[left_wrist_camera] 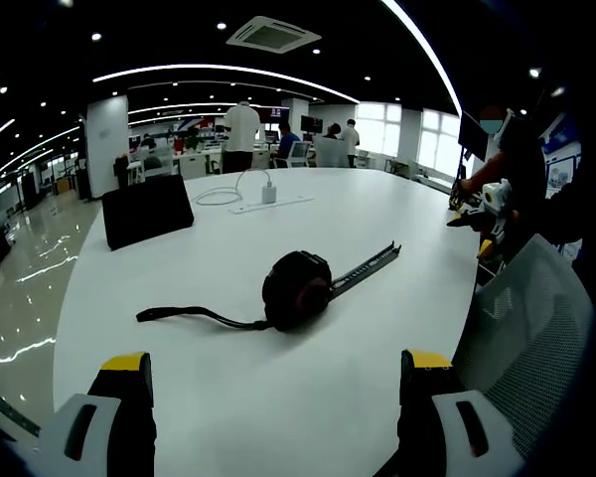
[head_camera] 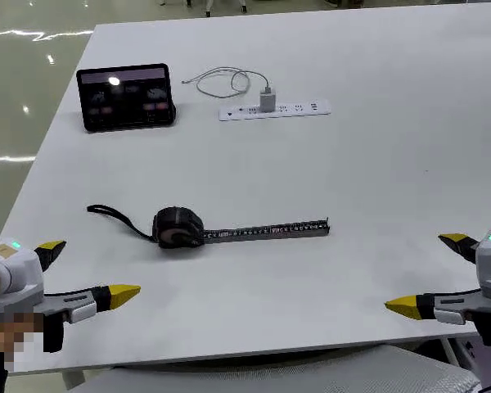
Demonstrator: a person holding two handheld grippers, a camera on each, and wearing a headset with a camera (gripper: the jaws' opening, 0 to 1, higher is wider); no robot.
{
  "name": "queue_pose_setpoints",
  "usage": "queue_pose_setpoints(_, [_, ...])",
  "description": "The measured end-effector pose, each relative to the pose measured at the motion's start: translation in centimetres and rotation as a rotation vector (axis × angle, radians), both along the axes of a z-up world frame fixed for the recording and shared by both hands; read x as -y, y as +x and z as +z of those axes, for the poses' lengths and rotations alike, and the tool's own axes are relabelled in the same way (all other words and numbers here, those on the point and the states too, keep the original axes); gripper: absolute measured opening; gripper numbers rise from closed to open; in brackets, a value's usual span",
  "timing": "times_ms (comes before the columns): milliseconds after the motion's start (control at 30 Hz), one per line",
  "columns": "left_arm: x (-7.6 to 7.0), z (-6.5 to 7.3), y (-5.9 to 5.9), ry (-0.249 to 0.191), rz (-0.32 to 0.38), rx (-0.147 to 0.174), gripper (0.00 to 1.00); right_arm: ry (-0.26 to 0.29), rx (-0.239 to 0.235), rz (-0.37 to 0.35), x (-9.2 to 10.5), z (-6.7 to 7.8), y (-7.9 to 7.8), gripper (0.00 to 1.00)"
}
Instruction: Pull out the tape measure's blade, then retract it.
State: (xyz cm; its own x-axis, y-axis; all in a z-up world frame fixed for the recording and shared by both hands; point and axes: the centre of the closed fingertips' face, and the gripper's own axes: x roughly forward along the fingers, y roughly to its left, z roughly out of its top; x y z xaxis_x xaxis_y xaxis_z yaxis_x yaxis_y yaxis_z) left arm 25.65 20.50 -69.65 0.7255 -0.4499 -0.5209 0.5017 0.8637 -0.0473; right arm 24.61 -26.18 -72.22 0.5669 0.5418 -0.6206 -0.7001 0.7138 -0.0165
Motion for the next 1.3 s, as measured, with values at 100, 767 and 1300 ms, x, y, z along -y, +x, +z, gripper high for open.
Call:
queue_pose_setpoints(100, [-0.1, 0.1, 0.1, -0.001, 0.002, 0.006, 1.0, 0.003, 0.002, 0.001, 0.0, 0.1, 0.3, 1.0])
queue_pose_setpoints(767, [0.3, 0.3, 0.5, -0.011, 0.015, 0.012, 1.0, -0.015, 0.001, 0.012, 0.1, 0.7, 0.3, 1.0])
queue_pose_setpoints(1300, [4.4, 0.5, 5.2, 0.023, 0.042, -0.005, 1.0, -0.052, -0.027, 0.131, -2.0, 0.5, 2.4, 1.0])
